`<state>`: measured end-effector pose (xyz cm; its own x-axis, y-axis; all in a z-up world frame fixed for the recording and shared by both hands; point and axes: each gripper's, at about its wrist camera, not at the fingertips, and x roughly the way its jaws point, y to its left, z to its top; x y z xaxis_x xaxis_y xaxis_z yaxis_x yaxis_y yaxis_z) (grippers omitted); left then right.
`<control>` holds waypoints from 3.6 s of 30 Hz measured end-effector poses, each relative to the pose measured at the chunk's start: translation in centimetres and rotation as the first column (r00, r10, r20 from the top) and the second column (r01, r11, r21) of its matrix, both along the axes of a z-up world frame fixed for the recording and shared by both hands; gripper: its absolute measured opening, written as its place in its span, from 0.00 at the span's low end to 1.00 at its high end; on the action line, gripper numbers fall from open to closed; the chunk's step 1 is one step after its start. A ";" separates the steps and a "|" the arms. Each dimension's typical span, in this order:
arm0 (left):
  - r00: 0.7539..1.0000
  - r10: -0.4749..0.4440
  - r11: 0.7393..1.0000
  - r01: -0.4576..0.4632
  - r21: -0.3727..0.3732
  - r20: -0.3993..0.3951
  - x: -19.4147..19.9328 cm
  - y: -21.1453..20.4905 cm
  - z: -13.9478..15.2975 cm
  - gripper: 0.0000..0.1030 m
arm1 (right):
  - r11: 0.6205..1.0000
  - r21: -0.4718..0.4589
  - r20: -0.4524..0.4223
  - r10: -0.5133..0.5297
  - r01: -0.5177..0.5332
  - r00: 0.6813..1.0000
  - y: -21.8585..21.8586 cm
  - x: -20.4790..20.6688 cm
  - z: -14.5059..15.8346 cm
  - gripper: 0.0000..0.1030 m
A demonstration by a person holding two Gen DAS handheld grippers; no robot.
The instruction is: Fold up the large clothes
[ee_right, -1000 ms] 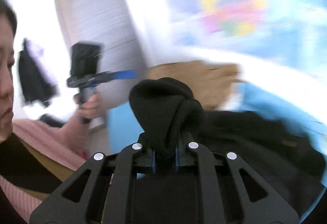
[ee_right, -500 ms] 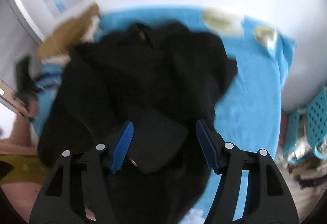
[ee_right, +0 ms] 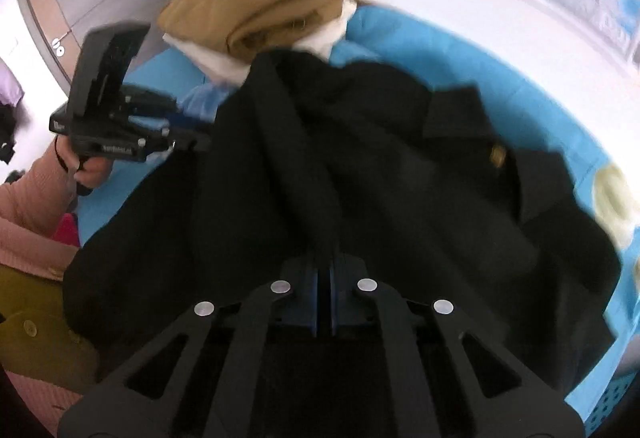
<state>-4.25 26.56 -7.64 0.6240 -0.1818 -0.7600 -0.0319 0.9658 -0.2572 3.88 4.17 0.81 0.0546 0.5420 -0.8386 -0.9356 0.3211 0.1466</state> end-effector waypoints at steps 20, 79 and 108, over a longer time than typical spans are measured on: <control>0.985 -0.155 0.987 0.151 0.056 0.077 5.6 -5.1 3.7 0.59 | 0.871 0.132 -0.169 -0.451 0.474 0.876 -19.2 1.1 -0.4 0.71; 0.999 -0.034 0.987 0.033 0.158 -0.001 12.2 -6.4 2.2 0.76 | 0.857 0.047 -0.004 -0.514 0.514 0.858 -11.3 8.9 -4.0 0.37; 0.995 0.093 0.995 -0.092 -0.023 0.042 -5.2 -3.4 1.4 0.85 | 0.769 0.136 -0.182 -0.600 0.625 0.779 -24.5 0.5 -1.1 0.66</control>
<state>-9.46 23.14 -6.23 0.6706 -0.1370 -0.7291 -0.1098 0.9537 -0.2802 4.42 -20.33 -0.25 0.3327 0.5681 -0.7527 -0.5197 0.7765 0.3564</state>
